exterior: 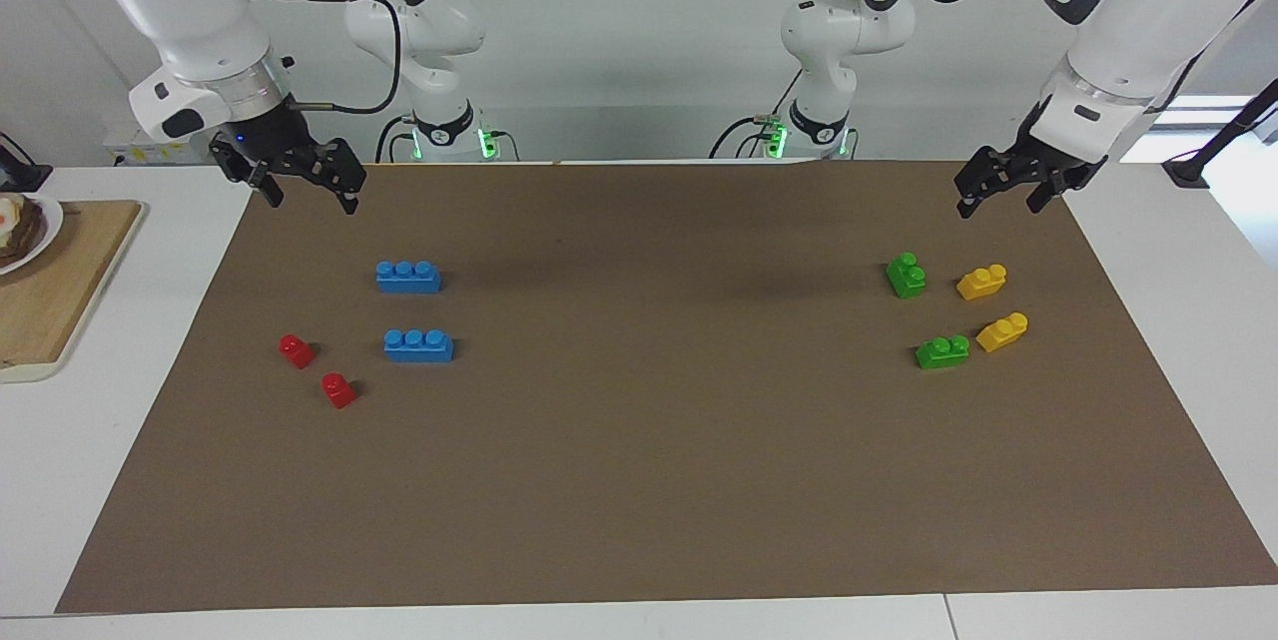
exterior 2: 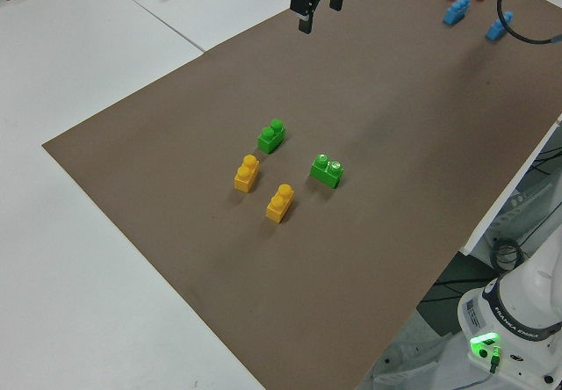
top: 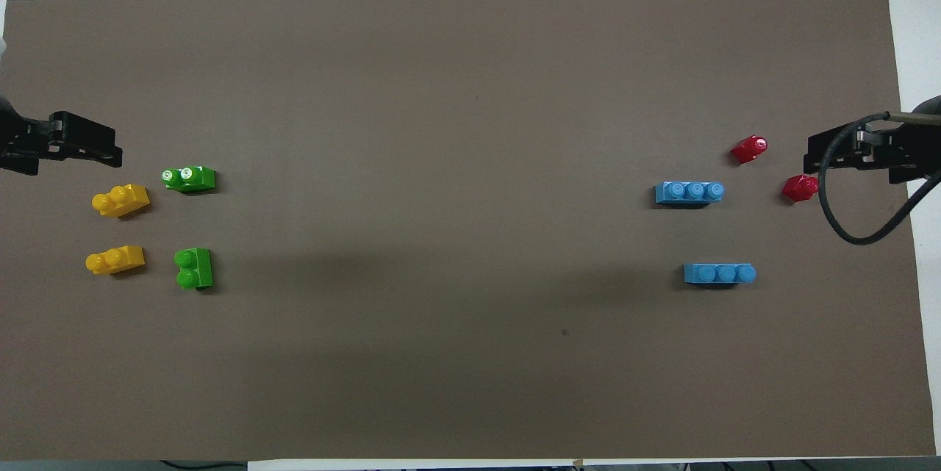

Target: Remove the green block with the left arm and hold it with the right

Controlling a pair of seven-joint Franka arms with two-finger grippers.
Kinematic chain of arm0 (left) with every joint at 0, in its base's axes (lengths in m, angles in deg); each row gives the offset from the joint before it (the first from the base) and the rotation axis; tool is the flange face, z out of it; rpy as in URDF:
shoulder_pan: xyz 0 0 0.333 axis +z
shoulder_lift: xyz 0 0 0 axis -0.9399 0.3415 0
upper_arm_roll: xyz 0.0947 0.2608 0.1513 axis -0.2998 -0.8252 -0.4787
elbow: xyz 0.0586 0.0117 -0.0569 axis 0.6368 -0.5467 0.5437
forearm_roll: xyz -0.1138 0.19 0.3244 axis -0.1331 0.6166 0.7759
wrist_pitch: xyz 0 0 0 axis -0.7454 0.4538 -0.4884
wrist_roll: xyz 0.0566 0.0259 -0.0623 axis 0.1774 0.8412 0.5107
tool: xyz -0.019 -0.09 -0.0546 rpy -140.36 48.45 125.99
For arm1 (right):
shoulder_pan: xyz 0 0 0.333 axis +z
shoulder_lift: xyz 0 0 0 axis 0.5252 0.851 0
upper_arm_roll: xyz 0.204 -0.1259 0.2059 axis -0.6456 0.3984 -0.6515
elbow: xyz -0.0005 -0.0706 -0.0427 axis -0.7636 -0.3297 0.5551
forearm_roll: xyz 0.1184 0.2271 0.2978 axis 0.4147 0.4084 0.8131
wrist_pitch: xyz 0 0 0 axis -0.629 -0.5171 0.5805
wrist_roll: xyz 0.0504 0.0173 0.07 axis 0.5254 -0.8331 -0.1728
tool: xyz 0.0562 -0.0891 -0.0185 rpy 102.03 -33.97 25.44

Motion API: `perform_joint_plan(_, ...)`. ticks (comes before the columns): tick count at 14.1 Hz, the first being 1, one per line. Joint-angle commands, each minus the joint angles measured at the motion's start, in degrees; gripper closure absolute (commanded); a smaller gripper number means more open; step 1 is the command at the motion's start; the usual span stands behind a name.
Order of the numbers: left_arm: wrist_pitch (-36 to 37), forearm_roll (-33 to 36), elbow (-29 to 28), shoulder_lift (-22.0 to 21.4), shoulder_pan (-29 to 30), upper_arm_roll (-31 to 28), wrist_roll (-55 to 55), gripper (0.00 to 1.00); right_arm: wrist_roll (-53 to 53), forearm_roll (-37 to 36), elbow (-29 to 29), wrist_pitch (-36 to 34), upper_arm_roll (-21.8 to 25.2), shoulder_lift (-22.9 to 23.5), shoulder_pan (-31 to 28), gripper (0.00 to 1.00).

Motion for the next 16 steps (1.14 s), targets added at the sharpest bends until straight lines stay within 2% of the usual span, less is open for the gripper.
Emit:
perform_joint_plan(1,0.5,1.1,2.0,1.1,-1.1,-0.6,0.3,0.00,-0.8,1.2,0.7,-1.1,0.1,0.2,-0.3,0.00)
perform_joint_plan(7,0.6,1.1,1.9,1.1,-1.1,-0.7,0.3,0.00,-0.8,1.1,0.7,-1.1,0.1,0.2,-0.3,0.00)
perform_joint_plan(10,0.2,0.6,0.9,1.0,-1.0,-1.0,-0.3,0.00,-0.8,1.1,0.7,-1.1,0.1,0.2,-0.3,0.00)
perform_joint_plan(12,-0.1,0.5,-2.1,0.3,-1.1,-0.8,-0.2,0.00,-0.8,1.1,0.6,-1.1,0.1,0.2,-0.3,0.00)
perform_joint_plan(16,-1.0,0.5,-1.8,0.5,-1.2,-0.5,0.0,0.00,-0.8,1.1,0.6,-1.1,0.1,0.2,-0.2,0.00)
